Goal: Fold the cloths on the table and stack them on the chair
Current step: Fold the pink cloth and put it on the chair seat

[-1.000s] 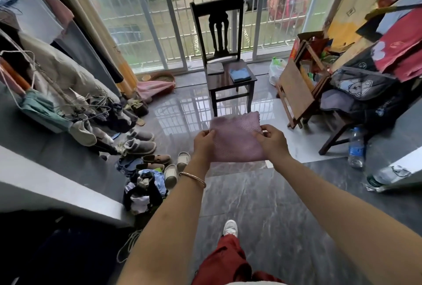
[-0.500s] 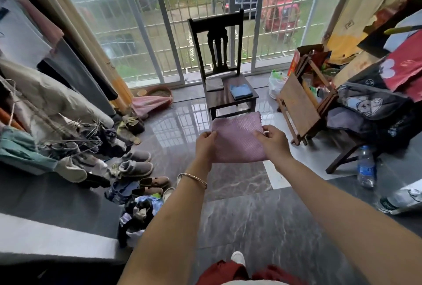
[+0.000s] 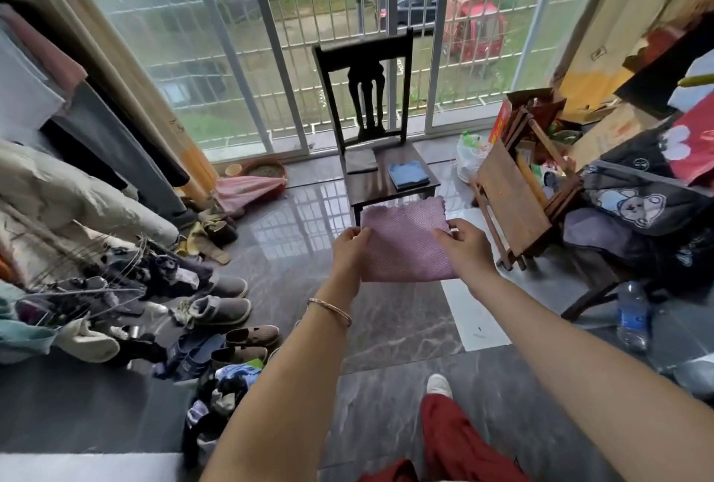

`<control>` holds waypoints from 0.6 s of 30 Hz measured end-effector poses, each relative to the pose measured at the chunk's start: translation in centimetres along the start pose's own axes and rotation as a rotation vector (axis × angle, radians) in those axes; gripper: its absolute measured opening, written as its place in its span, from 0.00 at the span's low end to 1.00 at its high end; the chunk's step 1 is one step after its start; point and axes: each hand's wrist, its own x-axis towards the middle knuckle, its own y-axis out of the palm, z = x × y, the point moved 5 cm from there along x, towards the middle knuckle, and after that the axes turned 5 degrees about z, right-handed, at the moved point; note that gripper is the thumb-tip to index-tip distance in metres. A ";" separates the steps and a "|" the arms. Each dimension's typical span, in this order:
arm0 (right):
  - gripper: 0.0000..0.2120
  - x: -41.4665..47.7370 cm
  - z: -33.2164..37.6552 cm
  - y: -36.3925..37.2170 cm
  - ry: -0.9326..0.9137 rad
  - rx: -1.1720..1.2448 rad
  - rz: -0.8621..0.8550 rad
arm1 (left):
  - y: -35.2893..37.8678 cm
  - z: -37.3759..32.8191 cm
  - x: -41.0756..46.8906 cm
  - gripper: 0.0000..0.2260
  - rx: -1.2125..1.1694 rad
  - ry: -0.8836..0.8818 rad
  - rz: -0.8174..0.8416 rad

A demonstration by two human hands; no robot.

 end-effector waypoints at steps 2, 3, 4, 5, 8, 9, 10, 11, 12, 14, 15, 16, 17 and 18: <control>0.13 2.7 0.5 -0.4 -0.009 -0.006 -0.001 | 1.0 -1.4 2.0 0.06 -0.002 0.013 -0.010; 0.12 4.0 0.8 -0.7 -0.014 -0.007 0.000 | 1.5 -2.0 2.9 0.06 0.001 0.015 -0.012; 0.12 5.4 1.1 -1.0 -0.019 -0.006 0.001 | 2.1 -2.7 4.0 0.06 0.007 0.016 -0.013; 0.11 6.6 1.3 -1.4 -0.024 -0.003 0.003 | 2.8 -3.3 4.9 0.05 0.000 0.017 -0.015; 0.11 10.3 1.9 -2.7 -0.038 0.010 0.003 | 4.9 -5.2 7.4 0.04 -0.034 0.016 -0.017; 0.12 11.5 2.0 -3.1 -0.041 0.005 0.006 | 5.5 -5.8 8.3 0.04 -0.028 0.015 -0.021; 0.12 12.7 2.1 -3.6 -0.042 -0.002 0.011 | 6.2 -6.3 9.3 0.05 -0.022 0.015 -0.028; 0.12 13.7 2.2 -3.9 -0.043 -0.006 0.018 | 6.7 -6.8 10.0 0.05 -0.016 0.015 -0.032; 0.11 14.9 2.3 -4.3 -0.044 -0.005 0.022 | 7.3 -7.4 10.8 0.05 -0.016 0.016 -0.038; 0.10 17.1 2.6 -5.0 -0.044 0.005 0.030 | 8.6 -8.4 12.1 0.05 -0.021 0.017 -0.047; 0.09 17.9 2.7 -5.2 -0.043 0.011 0.032 | 9.0 -8.8 12.6 0.05 -0.015 0.021 -0.052; 0.09 18.9 2.7 -5.5 -0.040 0.018 0.034 | 9.5 -9.2 13.2 0.05 -0.006 0.027 -0.054; 0.08 19.9 2.7 -5.8 -0.042 0.018 0.037 | 9.9 -9.6 13.9 0.05 0.003 0.031 -0.054; 0.09 20.8 2.8 -6.0 -0.043 0.013 0.043 | 10.4 -9.9 14.5 0.05 0.005 0.026 -0.056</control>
